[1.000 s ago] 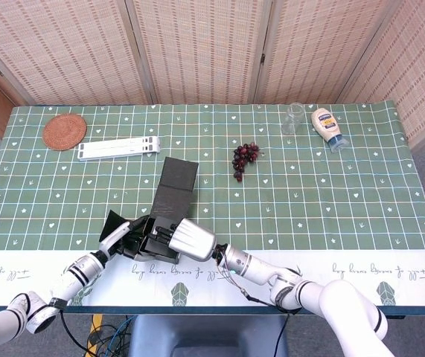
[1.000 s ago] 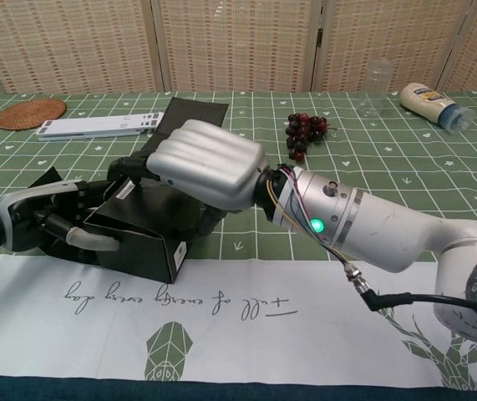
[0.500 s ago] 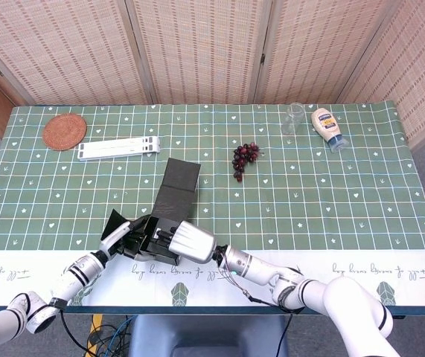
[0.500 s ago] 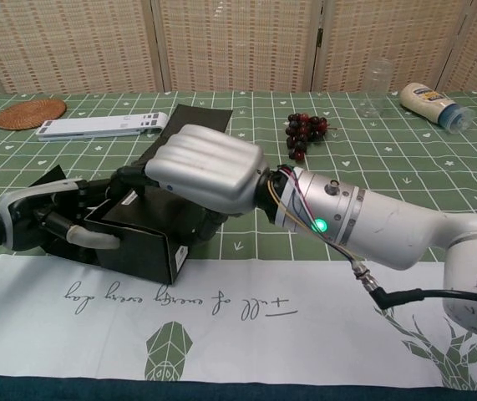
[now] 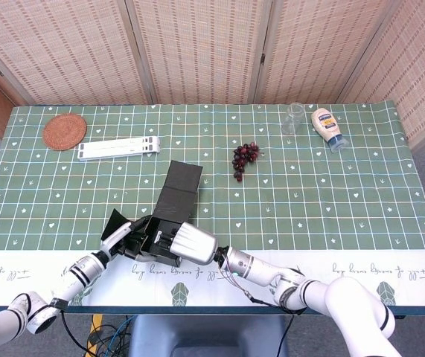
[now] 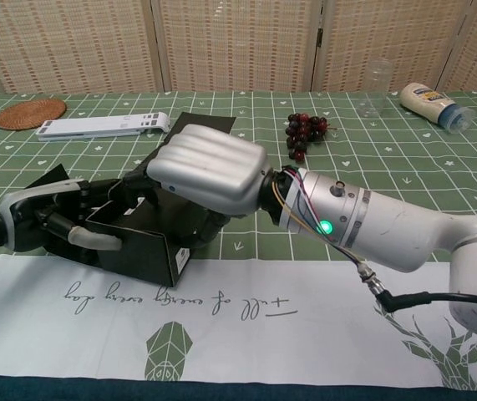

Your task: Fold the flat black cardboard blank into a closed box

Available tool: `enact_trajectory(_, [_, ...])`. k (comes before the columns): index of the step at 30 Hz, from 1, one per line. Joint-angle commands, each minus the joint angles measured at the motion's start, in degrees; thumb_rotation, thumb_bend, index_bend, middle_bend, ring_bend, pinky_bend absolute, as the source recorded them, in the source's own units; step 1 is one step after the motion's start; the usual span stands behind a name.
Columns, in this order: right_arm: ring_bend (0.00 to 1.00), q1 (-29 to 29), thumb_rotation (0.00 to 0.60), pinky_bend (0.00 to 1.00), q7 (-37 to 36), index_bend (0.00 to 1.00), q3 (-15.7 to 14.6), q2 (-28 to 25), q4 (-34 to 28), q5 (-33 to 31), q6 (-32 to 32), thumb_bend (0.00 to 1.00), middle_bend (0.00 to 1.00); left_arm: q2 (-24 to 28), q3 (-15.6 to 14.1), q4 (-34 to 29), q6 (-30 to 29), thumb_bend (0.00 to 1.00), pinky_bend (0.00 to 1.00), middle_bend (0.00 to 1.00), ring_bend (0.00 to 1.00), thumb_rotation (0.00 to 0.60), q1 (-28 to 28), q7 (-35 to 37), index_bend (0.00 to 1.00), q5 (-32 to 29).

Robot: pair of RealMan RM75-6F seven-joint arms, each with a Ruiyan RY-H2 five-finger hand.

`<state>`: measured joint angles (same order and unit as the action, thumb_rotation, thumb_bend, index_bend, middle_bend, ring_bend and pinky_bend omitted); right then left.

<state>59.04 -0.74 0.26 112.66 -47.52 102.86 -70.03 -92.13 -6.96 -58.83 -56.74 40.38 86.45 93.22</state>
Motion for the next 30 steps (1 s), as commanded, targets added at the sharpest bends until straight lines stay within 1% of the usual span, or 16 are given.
enact_trajectory(1, [0.72,-0.1,0.6,1.0,-0.1,0.37,-0.1,-0.1,-0.2,0.1,0.1,0.18,0.44,-0.1,0.0,0.1,0.0,0.11,0.72,0.17,0.62,0.6,0.0,0.0,0.14,0.0])
enact_trajectory(4, [0.72,-0.2,0.6,1.0,-0.6,0.41,-0.3,-0.3,-0.3,0.2,-0.2,0.18,0.46,-0.2,0.0,0.2,0.0,0.11,0.72,0.17,0.62,0.6,-0.1,0.0,0.14,-0.2])
enact_trajectory(15, [0.73,-0.6,0.6,1.0,0.0,0.46,-0.6,-0.7,-0.1,0.6,-0.4,0.18,0.48,-0.6,-0.1,0.7,-0.2,0.11,0.72,0.17,0.62,0.6,-0.2,0.5,0.14,0.0])
enact_trajectory(22, [0.74,0.2,0.6,1.0,0.8,0.52,-1.1,-1.6,-1.0,0.9,1.8,0.18,0.51,-0.8,-0.2,0.8,-0.4,0.11,0.72,0.17,0.62,0.6,-0.2,0.8,0.14,0.2])
enact_trajectory(30, [0.74,1.1,0.6,1.0,1.9,0.52,-1.2,-3.3,-3.4,0.8,4.5,0.18,0.51,-1.2,-0.1,0.9,-0.5,0.11,0.72,0.17,0.62,0.6,-0.2,1.0,0.15,0.1])
